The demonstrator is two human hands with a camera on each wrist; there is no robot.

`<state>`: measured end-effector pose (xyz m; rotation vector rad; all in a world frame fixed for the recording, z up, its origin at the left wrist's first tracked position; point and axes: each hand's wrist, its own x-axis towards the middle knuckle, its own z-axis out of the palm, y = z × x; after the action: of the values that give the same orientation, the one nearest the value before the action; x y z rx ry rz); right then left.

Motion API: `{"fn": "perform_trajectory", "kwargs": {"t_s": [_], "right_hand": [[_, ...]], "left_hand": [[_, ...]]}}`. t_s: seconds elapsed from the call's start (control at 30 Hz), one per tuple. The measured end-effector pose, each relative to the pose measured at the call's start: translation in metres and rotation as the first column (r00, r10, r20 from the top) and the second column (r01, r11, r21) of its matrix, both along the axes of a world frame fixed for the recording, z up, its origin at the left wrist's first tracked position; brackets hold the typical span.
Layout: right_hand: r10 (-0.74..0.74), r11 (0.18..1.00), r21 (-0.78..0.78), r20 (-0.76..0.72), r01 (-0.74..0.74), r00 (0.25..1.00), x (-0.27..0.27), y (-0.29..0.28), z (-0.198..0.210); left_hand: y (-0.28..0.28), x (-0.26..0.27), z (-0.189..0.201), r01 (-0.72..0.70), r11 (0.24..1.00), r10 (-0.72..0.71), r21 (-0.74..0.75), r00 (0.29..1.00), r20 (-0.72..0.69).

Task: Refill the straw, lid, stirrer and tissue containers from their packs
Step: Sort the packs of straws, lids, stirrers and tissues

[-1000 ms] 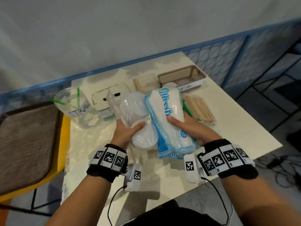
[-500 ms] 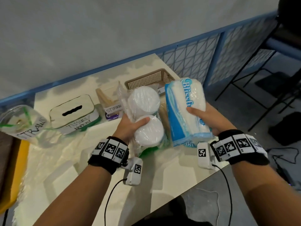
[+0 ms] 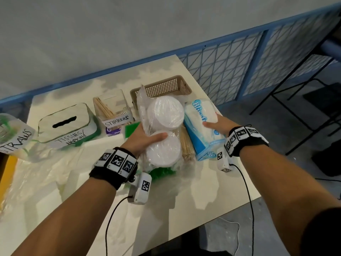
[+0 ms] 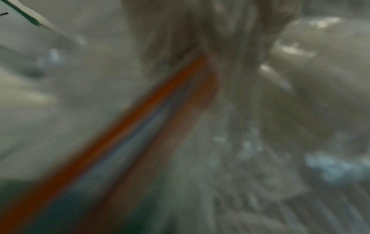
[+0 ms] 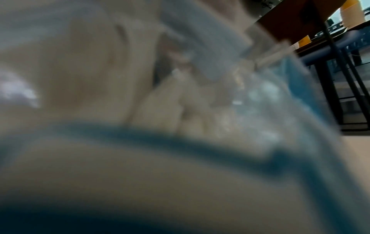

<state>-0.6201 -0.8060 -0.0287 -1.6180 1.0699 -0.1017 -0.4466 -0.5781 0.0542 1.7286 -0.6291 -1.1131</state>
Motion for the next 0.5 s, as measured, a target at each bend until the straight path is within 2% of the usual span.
{"fn": "perform_trajectory", "kwargs": {"t_s": [0.03, 0.1, 0.2, 0.33, 0.43, 0.5], "right_hand": [[0.012, 1.000, -0.010, -0.017, -0.012, 1.000, 0.001, -0.011, -0.016], [0.008, 1.000, -0.029, -0.082, -0.010, 0.997, 0.005, -0.012, -0.020], [-0.036, 0.987, -0.160, -0.231, -0.001, 0.972, 0.006, 0.008, -0.001], [-0.161, 0.962, -0.250, -0.200, 0.109, 0.966, 0.008, 0.015, 0.001], [-0.248, 0.950, -0.239, -0.174, 0.203, 0.953, 0.004, 0.021, 0.001], [-0.280, 0.931, -0.298, -0.208, 0.212, 0.937, 0.002, 0.030, 0.005]], "left_hand": [[-0.002, -0.001, 0.001, 0.011, 1.000, -0.011, 0.010, 1.000, -0.003], [-0.007, -0.002, 0.000, 0.044, 0.999, -0.044, 0.018, 0.999, 0.003], [-0.012, -0.005, 0.000, 0.083, 0.996, -0.084, 0.031, 0.996, 0.015], [-0.013, -0.005, 0.001, 0.166, 0.985, -0.166, 0.038, 0.986, 0.006], [-0.010, -0.006, 0.002, 0.275, 0.959, -0.276, 0.068, 0.961, 0.000], [-0.009, -0.009, 0.001, 0.347, 0.933, -0.350, 0.096, 0.937, 0.015]]}}
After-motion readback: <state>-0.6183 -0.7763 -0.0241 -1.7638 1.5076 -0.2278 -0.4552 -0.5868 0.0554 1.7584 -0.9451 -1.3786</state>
